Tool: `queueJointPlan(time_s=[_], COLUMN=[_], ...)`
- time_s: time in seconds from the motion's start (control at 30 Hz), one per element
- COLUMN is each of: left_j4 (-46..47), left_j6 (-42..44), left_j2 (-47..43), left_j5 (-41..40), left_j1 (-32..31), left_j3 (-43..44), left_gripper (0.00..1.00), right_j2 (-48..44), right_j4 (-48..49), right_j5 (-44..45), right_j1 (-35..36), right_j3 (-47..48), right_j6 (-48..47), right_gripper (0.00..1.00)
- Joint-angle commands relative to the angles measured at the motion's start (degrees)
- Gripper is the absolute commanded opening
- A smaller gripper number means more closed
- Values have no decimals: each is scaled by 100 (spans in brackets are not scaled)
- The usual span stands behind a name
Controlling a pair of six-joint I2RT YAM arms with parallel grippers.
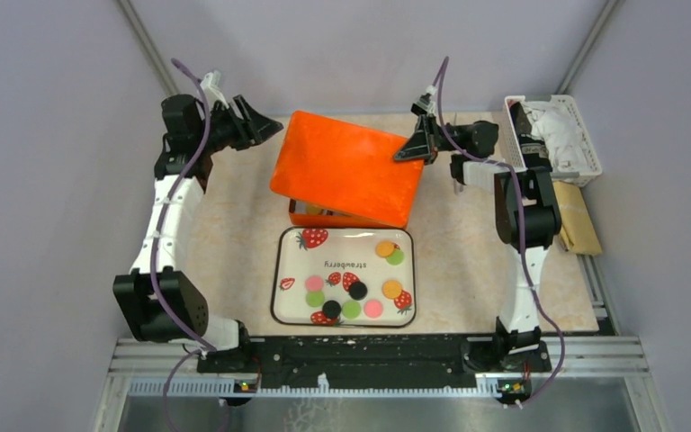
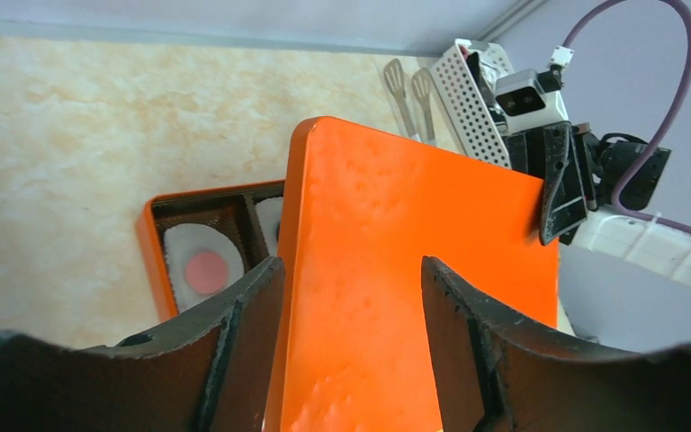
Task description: Pack the cookies
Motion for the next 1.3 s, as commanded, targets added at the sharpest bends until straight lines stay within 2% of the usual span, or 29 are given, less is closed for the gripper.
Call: queueJointPlan(time_s=[0.0, 0.1, 0.33, 0.43, 0.73, 0.83, 0.9, 1.0, 1.1, 1.13, 1.17, 1.27], left_j4=[-462, -202, 226, 581, 2429, 3355, 3829, 4020, 4008, 4011, 4016, 4129], left_j6=[544, 329, 165, 8, -1045, -1742, -2108, -2276, -2307, -2338, -2388, -2647], left_j2=[-267, -135, 96, 179, 378, 512, 567, 578, 541, 539, 526, 525], left_j5=[-515, -150, -30, 373, 1951, 2442, 2620, 2680, 2669, 2651, 2613, 2498], left_j1=[20, 19, 19, 10, -6, -15, -38, -48, -52, -52, -52, -51], left_j3=[177, -33, -405, -530, -1252, -1486, -1589, -1629, -1638, -1640, -1632, -1612], left_gripper=[65, 63, 62, 62, 59, 47, 35, 20, 11, 9, 7, 4], right_j2=[-155, -177, -259, -281, -15, 158, 291, 371, 381, 386, 383, 338], right_j4=[1408, 1409, 1410, 1414, 1410, 1411, 1418, 1413, 1411, 1413, 1406, 1411], right_j5=[283, 295, 363, 369, 394, 382, 380, 395, 461, 504, 581, 785], right_j1=[-81, -74, -53, 18, 231, 310, 331, 334, 337, 336, 332, 336], right_j3=[222, 241, 283, 399, 782, 995, 1108, 1156, 1140, 1127, 1095, 924], right_j6=[-24, -9, 54, 93, 215, 294, 341, 325, 258, 245, 218, 68], right_gripper=[0, 0, 0, 0, 0, 0, 0, 0, 0, 4, 13, 50])
